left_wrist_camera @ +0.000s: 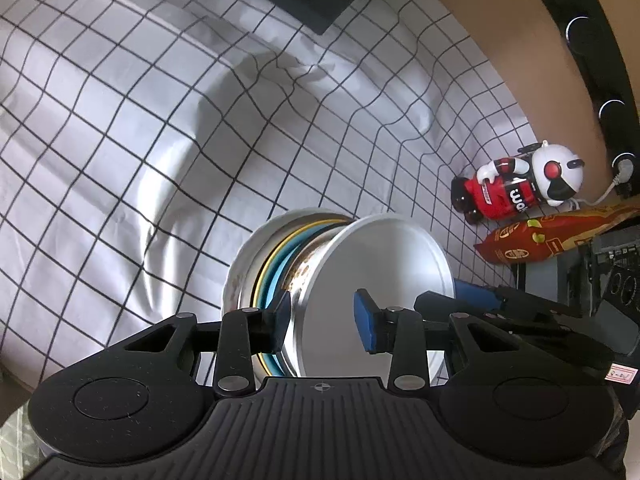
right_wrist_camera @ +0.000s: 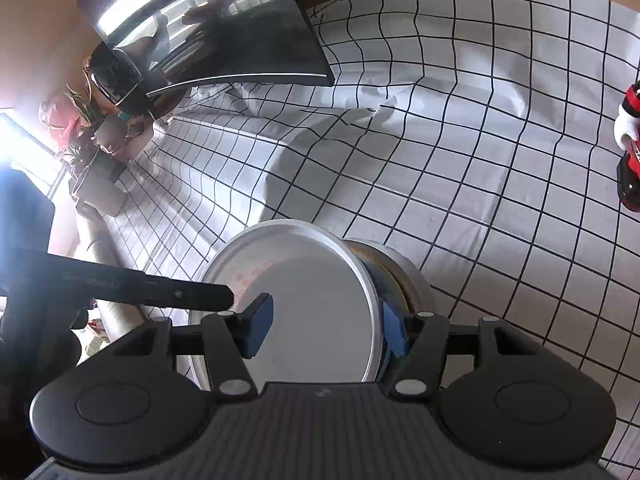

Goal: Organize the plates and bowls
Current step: 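Open both tools and withdraw them from the nested bowls, then grasp one end of the red-rimmed white tray with the left tool while the right tool grips the other end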

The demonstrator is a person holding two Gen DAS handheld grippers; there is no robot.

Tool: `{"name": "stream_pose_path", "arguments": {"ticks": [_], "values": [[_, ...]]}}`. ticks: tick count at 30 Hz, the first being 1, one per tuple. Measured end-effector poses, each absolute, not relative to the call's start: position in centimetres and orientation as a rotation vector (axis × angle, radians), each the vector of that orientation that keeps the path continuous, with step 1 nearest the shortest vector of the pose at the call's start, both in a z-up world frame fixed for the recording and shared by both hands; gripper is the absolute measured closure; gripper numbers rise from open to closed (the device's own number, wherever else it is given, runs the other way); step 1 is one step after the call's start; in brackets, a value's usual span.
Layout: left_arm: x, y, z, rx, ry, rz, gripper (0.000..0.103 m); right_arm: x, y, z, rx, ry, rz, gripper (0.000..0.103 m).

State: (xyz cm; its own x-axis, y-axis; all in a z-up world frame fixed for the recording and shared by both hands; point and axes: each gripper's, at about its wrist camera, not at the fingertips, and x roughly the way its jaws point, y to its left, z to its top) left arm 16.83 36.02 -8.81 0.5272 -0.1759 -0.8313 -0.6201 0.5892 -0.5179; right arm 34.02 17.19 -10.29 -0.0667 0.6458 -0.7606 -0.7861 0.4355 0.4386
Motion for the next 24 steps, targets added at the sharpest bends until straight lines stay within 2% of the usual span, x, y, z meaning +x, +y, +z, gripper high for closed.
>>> {"name": "stream_pose_path", "arguments": {"ticks": [5,8,16,19,24], "values": [[16.3,35.9,-7.7,-0.914,0.996,0.336,0.064,33.4,16.4,-10.0,-0.183,1.074,1.151,0.044],[16.1,34.8,-5.8,-0.803,0.975,0.405,0.064,33.0,14.9,-9.0,-0.190,0.991,1.129,0.044],[16.6,29.0,-0.8,-0.669,0.764,0.405,0.064,31.7,4.0,-7.1,-0.165,0.745,0.978,0.044],[19.4,24.1,-1.6,-0.638,0.787,0.283,0.064,30.8,-1.1,-8.3,-0.169,0.703,0.905,0.044],[25.0,14.1,-6.5,-0.612,0.952,0.031,0.064,28.5,-9.1,-10.8,-0.221,0.666,0.771,0.044]]}}
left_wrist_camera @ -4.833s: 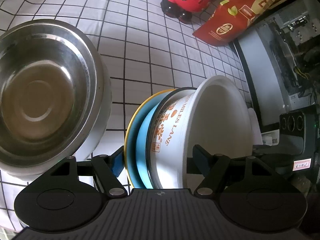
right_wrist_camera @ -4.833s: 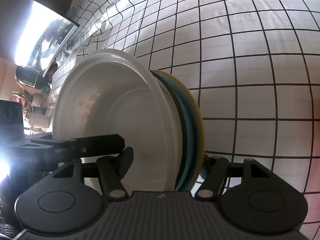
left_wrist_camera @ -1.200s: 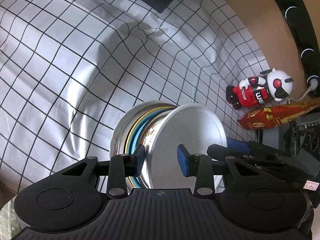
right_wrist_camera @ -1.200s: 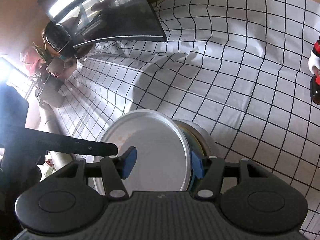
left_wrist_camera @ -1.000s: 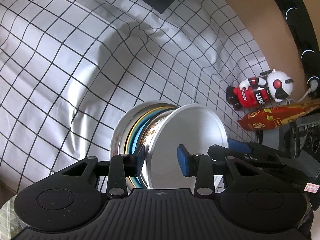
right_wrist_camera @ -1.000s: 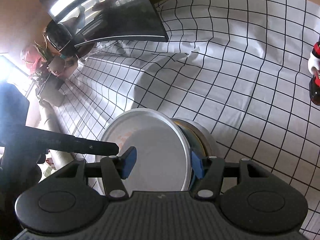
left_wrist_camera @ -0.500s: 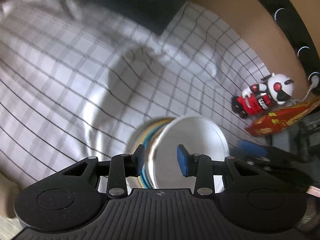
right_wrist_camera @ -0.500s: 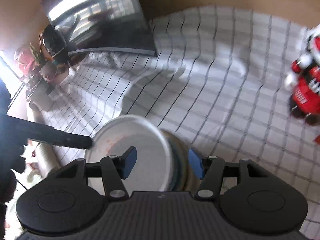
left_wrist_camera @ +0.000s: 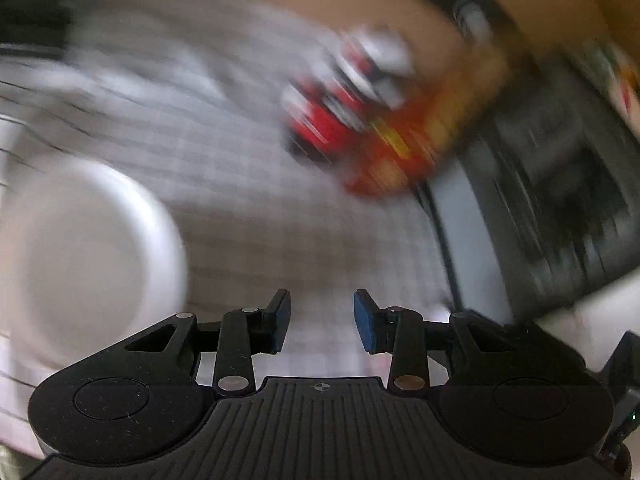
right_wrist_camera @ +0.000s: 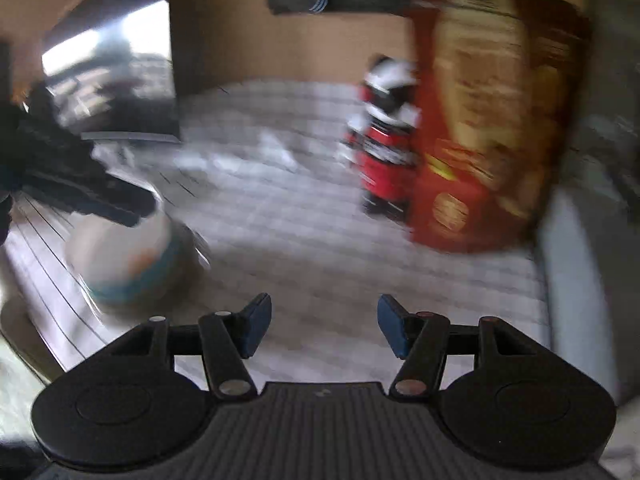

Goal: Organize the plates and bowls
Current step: 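Grasp one end of the red-rimmed white tray with the left tool while the right tool grips the other end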

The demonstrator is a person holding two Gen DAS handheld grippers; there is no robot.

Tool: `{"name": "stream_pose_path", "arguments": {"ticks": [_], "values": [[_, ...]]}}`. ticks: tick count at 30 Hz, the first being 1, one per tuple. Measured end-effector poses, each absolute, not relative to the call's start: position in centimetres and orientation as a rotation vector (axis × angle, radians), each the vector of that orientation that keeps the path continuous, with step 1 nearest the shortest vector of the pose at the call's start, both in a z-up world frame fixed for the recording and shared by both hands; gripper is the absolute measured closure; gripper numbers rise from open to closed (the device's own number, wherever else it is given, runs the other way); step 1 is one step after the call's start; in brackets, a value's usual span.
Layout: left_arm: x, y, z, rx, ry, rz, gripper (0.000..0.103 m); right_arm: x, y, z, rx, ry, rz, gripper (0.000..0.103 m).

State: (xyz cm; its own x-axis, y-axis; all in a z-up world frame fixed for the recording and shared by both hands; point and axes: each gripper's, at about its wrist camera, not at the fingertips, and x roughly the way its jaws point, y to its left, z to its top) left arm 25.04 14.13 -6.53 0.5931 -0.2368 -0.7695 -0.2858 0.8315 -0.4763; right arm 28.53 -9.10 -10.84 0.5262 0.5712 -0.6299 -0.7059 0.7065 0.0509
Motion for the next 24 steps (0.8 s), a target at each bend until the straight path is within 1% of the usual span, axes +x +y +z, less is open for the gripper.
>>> {"name": "stream_pose_path", "arguments": {"ticks": [6,12,13,15,17,19,20,22,24], "values": [[29.6,3.9,-12.2,-0.597,1.115,-0.157,0.064,27.8,-19.8,-14.5,-0.255,0.735,0.550,0.044],[31.6,-2.4,-16.2,-0.565,1.231,-0.192,0.064,30.8,-25.1,-18.9,-0.067,0.854,0.399,0.044],[31.9,-3.1,-16.8,-0.554,1.241,-0.188,0.064,31.3,-25.3,-19.7,-0.059,0.864,0.387,0.047],[32.5,-3.8,-18.0,-0.549,1.255,-0.188,0.064,31.8,-25.2,-21.0,-0.061,0.881,0.373,0.055],[32.8,-3.6,-19.0,-0.580,1.268,-0.196,0.065,32.2,-24.9,-22.2,-0.054,0.919,0.374,0.066],[32.3,-2.8,-19.3,-0.621,1.265,-0.194,0.067,32.1,-24.3,-22.4,-0.027,0.949,0.425,0.068],[31.9,-2.1,-19.2,-0.633,1.248,-0.187,0.072,31.6,-23.8,-22.2,-0.029,0.944,0.441,0.067],[30.9,-0.3,-19.1,-0.669,1.234,-0.174,0.079,30.9,-22.3,-21.8,-0.047,0.939,0.516,0.069],[29.4,1.5,-18.9,-0.696,1.226,-0.156,0.080,30.8,-20.8,-21.6,-0.015,0.957,0.595,0.069]]}}
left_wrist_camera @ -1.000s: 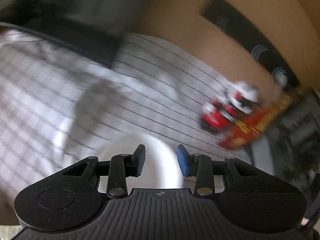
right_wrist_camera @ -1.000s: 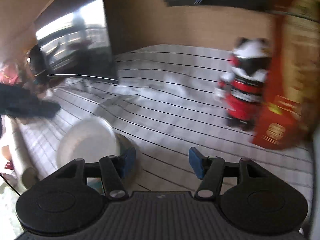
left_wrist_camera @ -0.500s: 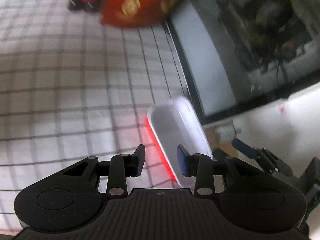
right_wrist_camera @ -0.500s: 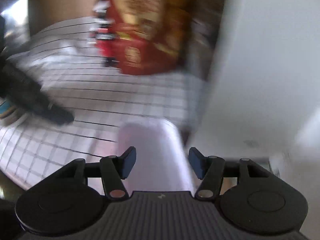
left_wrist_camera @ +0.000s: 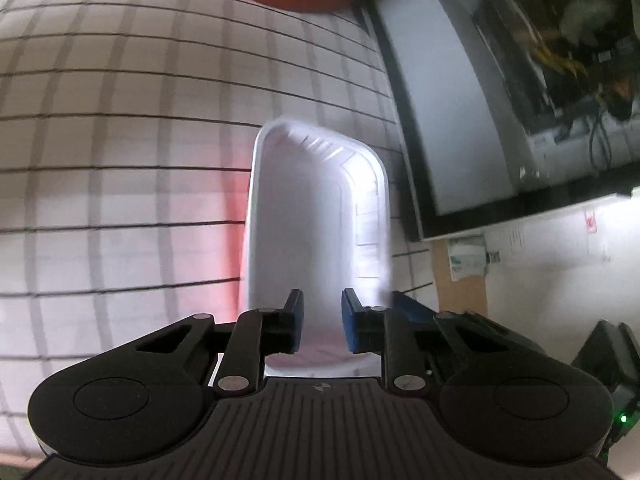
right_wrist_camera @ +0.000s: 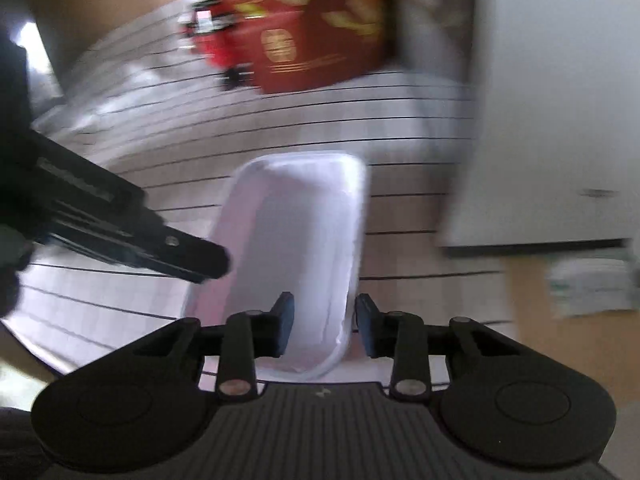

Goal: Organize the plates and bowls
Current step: 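Grasp one end of the red-rimmed white tray with the left tool while the right tool grips the other end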

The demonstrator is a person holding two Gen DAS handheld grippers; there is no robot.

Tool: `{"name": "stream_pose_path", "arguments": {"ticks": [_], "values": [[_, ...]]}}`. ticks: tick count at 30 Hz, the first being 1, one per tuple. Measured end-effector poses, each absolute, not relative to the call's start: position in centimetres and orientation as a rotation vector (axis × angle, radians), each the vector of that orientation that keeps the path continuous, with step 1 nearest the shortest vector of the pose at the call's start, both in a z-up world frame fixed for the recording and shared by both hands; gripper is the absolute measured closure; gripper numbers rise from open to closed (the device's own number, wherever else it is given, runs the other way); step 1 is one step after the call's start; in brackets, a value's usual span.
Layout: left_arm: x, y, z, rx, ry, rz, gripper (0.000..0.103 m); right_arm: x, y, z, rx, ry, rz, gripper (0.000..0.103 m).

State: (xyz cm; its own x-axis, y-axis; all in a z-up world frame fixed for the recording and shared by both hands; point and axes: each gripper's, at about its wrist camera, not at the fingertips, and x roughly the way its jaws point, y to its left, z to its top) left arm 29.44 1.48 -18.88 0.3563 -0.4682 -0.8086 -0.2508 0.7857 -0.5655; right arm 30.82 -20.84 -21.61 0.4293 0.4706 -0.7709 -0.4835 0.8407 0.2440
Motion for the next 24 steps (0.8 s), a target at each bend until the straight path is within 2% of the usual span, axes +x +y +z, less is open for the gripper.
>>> {"name": "stream_pose_path", "arguments": {"ticks": [10,16,24], "values": [[22.0,8.5,-15.6,-0.655,1.116,0.024,0.082,29.2,-10.4,-21.2,-0.147,0.970,0.912,0.069],[23.8,8.0,-12.6,-0.418,1.006,0.077,0.080,31.1,-10.7,-20.6,-0.174,0.990,0.846,0.069],[26.5,8.2,-14.4,-0.253,1.087,0.166,0.079,32.0,-12.1,-19.4,-0.070,0.966,0.748,0.069]]}}
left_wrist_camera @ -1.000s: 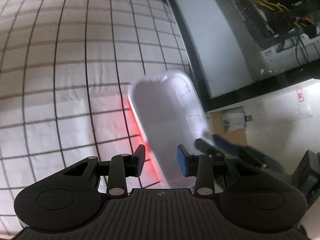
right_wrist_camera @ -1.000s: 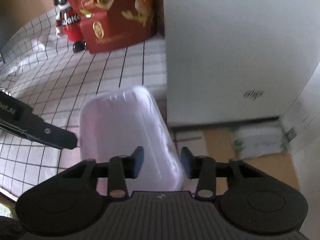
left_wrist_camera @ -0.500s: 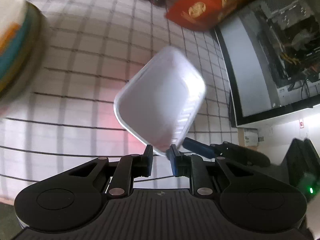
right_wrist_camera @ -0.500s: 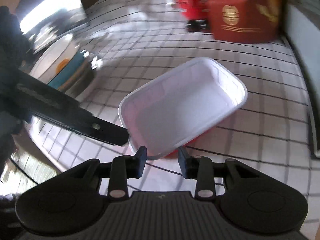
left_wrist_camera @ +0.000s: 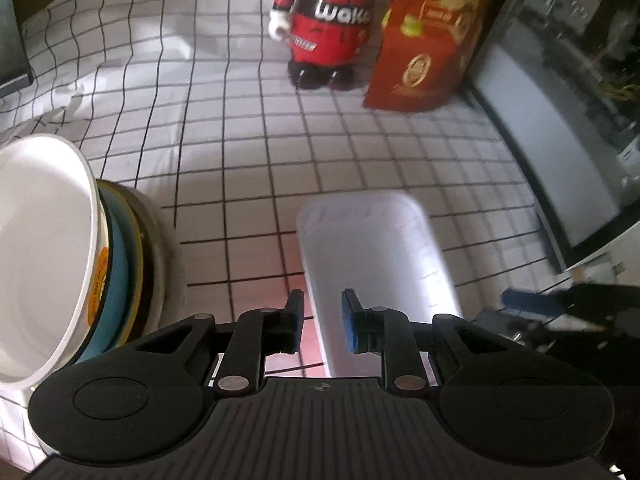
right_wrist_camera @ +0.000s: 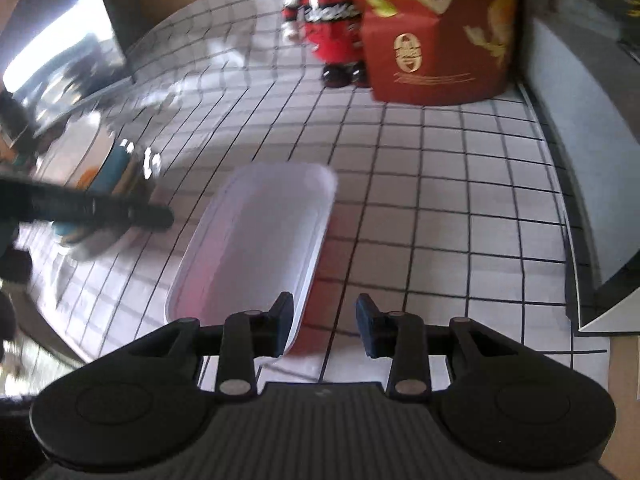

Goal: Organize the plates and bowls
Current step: 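Grasp one end of the red-rimmed white tray with the left tool while the right tool grips the other end, then carry the red-rimmed tray with both tools over the bowl stack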

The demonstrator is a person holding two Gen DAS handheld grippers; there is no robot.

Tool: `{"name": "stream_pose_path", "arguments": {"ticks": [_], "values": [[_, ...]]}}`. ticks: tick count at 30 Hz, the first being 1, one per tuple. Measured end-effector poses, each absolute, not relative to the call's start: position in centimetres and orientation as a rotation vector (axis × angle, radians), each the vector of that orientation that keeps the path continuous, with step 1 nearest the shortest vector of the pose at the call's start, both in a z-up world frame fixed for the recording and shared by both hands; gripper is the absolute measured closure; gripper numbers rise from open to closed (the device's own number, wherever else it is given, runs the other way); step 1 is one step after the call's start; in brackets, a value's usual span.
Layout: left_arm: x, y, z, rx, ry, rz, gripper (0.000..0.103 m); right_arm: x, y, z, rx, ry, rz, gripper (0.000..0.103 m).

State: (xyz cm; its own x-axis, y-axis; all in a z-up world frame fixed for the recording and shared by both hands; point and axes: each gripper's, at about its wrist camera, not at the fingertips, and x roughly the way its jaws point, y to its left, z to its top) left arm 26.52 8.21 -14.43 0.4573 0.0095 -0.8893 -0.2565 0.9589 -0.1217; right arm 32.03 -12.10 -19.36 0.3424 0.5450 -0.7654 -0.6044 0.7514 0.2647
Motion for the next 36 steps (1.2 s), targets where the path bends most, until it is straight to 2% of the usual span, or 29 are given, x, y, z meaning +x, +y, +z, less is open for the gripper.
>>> {"name": "stream_pose_path", "arguments": {"ticks": [9,13,15,18,22,30,33,36], "values": [[28.4,9.5,-19.2,-0.354,1.157,0.085,0.077,35.9,-9.8,-23.3,0.159,1.072,0.684,0.069],[26.8,9.1,-19.6,-0.383,1.184,0.030,0.074,35.2,-9.6,-24.1,0.186,1.113,0.728,0.073],[25.6,8.5,-19.8,-0.361,1.211,0.007,0.075,34.0,-9.9,-23.8,0.150,1.126,0.753,0.073],[24.5,8.3,-20.9,-0.389,1.246,0.023,0.083,32.0,-10.4,-24.0,0.088,1.170,0.822,0.073],[24.5,8.2,-20.8,-0.424,1.213,0.049,0.083,30.6,-10.2,-23.7,0.004,1.134,0.838,0.073],[25.2,8.2,-20.7,-0.483,1.210,0.102,0.082,31.7,-9.9,-23.7,0.066,1.078,0.769,0.070],[24.8,8.0,-19.4,-0.437,1.193,0.100,0.082,31.8,-10.0,-23.0,0.104,1.082,0.778,0.070],[24.1,8.4,-16.6,-0.418,1.126,0.029,0.082,31.1,-10.1,-19.9,0.092,0.980,0.764,0.070]]}}
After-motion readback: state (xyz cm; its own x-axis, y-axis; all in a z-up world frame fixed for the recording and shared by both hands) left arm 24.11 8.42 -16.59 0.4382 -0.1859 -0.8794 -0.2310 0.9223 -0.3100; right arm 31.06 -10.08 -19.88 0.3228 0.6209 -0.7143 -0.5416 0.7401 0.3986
